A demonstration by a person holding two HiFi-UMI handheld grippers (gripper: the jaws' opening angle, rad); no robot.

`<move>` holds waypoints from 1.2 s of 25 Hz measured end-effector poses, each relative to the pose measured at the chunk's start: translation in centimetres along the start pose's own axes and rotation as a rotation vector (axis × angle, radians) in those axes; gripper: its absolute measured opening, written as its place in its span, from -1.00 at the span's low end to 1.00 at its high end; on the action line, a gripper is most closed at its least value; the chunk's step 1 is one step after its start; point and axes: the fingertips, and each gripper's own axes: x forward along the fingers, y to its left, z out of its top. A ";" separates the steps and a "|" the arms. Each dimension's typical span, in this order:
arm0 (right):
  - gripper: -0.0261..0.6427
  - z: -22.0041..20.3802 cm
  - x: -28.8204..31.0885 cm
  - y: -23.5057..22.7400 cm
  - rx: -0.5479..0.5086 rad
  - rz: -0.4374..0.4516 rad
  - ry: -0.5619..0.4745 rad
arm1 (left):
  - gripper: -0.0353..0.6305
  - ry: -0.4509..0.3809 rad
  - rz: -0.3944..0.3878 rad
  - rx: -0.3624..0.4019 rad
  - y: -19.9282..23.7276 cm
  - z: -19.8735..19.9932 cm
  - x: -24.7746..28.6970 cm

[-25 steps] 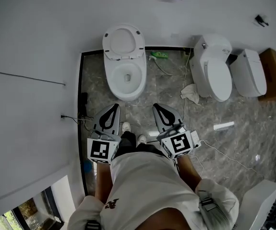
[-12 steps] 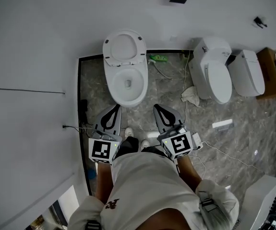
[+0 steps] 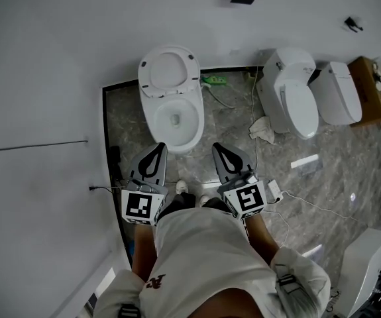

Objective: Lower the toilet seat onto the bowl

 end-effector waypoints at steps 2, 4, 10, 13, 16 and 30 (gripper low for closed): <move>-0.86 -0.1 0.7 -0.2 0.007 -0.019 0.008 | -0.82 0.001 -0.012 0.000 0.8 0.0 0.5; -0.86 0.0 1.4 -0.1 0.008 -0.031 0.005 | -0.82 0.002 -0.022 -0.002 1.6 -0.2 1.0; -0.86 -0.5 2.1 -0.6 0.017 -0.061 0.025 | -0.82 0.008 -0.043 -0.008 2.6 -0.5 1.9; -0.86 -0.6 2.7 -0.7 0.013 -0.066 0.025 | -0.82 0.012 -0.044 -0.010 3.1 -0.8 2.1; -0.86 -0.3 3.2 -1.3 0.014 -0.068 0.021 | -0.82 0.019 -0.046 -0.011 3.3 -0.9 2.8; -0.86 -1.2 9.0 -5.6 0.036 -0.008 0.029 | -0.82 0.053 0.006 -0.009 6.1 -2.1 8.6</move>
